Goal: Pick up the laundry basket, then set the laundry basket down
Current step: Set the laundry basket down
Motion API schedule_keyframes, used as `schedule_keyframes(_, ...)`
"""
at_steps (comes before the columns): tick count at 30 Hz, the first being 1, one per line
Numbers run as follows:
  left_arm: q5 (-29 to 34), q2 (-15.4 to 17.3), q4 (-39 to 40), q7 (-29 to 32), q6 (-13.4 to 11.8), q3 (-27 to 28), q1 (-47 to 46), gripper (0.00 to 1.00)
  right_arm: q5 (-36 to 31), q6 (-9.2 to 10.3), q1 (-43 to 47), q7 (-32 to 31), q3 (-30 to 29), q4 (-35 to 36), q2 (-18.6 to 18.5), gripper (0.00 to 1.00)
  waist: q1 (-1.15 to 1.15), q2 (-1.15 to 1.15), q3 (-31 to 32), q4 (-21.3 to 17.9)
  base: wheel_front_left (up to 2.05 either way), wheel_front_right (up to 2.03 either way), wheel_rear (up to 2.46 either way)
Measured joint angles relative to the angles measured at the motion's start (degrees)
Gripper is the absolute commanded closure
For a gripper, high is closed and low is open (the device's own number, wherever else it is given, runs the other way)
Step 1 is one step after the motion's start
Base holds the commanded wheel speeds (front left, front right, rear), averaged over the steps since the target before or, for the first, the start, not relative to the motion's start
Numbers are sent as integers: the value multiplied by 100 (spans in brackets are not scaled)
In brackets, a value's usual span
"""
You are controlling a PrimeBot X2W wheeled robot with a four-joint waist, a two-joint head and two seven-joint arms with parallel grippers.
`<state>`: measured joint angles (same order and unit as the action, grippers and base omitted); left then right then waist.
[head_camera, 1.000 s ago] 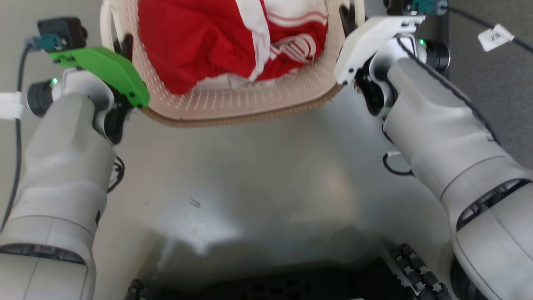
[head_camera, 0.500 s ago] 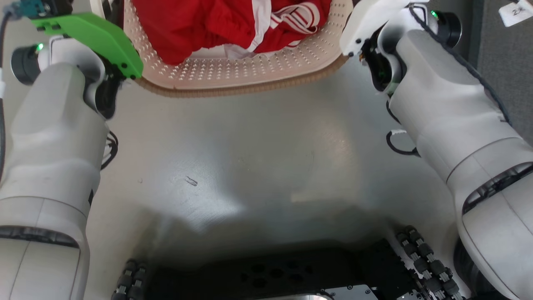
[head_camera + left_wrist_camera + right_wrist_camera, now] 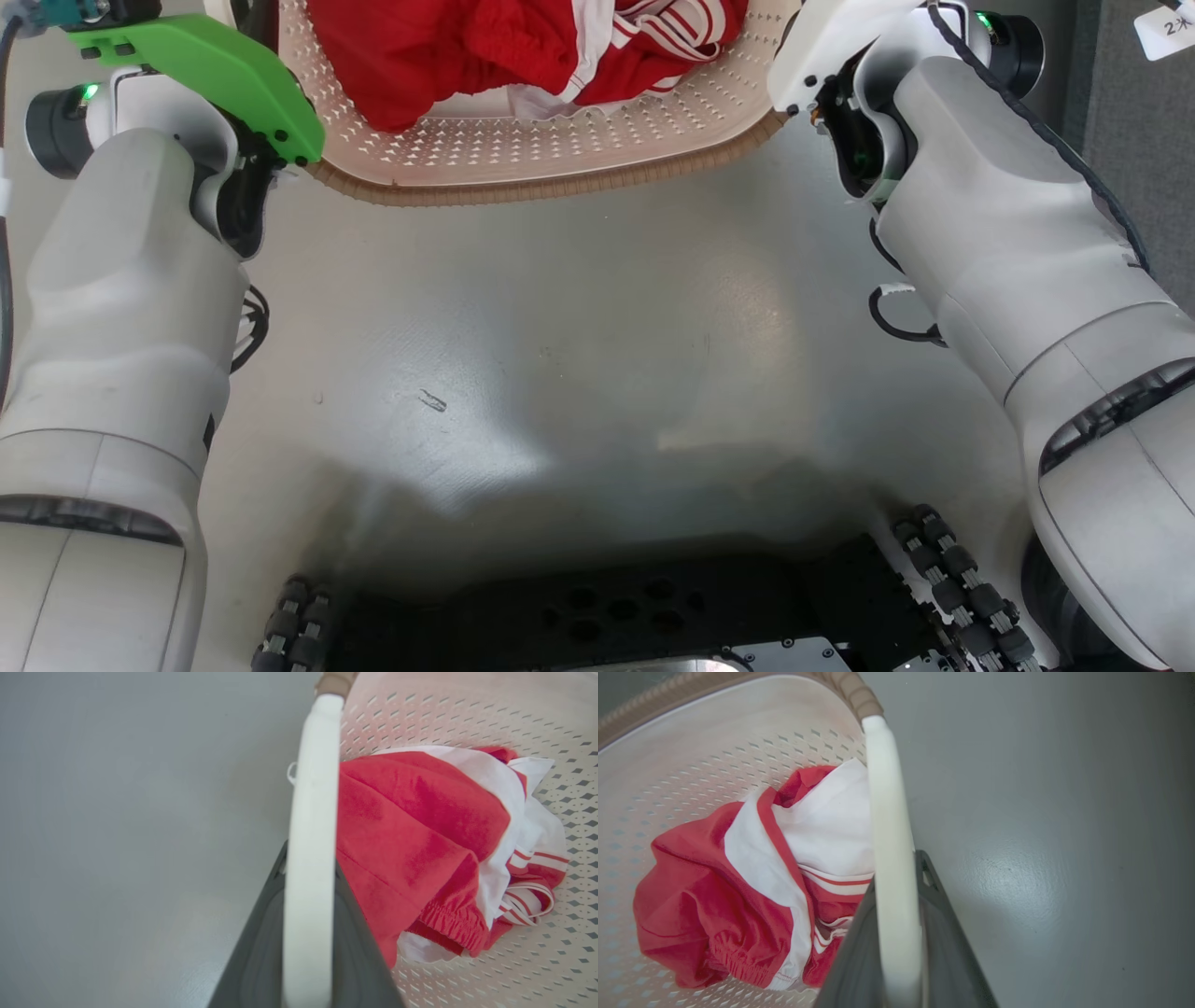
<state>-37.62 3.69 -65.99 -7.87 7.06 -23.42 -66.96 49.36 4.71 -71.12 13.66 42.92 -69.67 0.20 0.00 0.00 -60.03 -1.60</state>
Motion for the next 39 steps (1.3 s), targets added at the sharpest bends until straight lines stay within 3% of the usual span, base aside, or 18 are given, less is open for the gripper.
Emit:
schedule_keyframes(3,-25,-46,-56,54,7,15,-22,100,0,0,1,-2,4,-33,0,100,0,0,19,16,0,0,0)
schedule_keyframes(4,-63,-63,-68,63,9,29,-33,88,0,0,2,-9,5,-42,0,78,0,0,25,23,0,0,0)
schedule_keyframes(5,-81,-77,-92,89,38,35,-34,68,1,1,4,-47,4,-54,-2,66,0,0,33,30,0,0,0)
schedule_keyframes(6,-99,-93,-122,140,49,41,-33,0,7,15,4,-96,4,-64,-9,52,0,0,40,37,0,0,0)
schedule_keyframes(7,-108,-98,-154,174,49,45,-33,0,8,44,4,-110,5,-66,-32,20,0,0,47,44,0,0,0)
schedule_keyframes(8,-108,-91,-196,187,49,47,-34,0,8,44,4,-113,7,-80,-53,6,0,0,53,51,0,0,0)
schedule_keyframes(9,-111,-68,-235,200,49,52,-31,0,11,43,5,-135,7,-97,-87,0,0,0,59,57,0,0,0)
schedule_keyframes(39,-430,-138,-91,528,49,-259,180,0,537,-537,479,-591,112,302,-389,0,0,0,437,162,0,0,0)
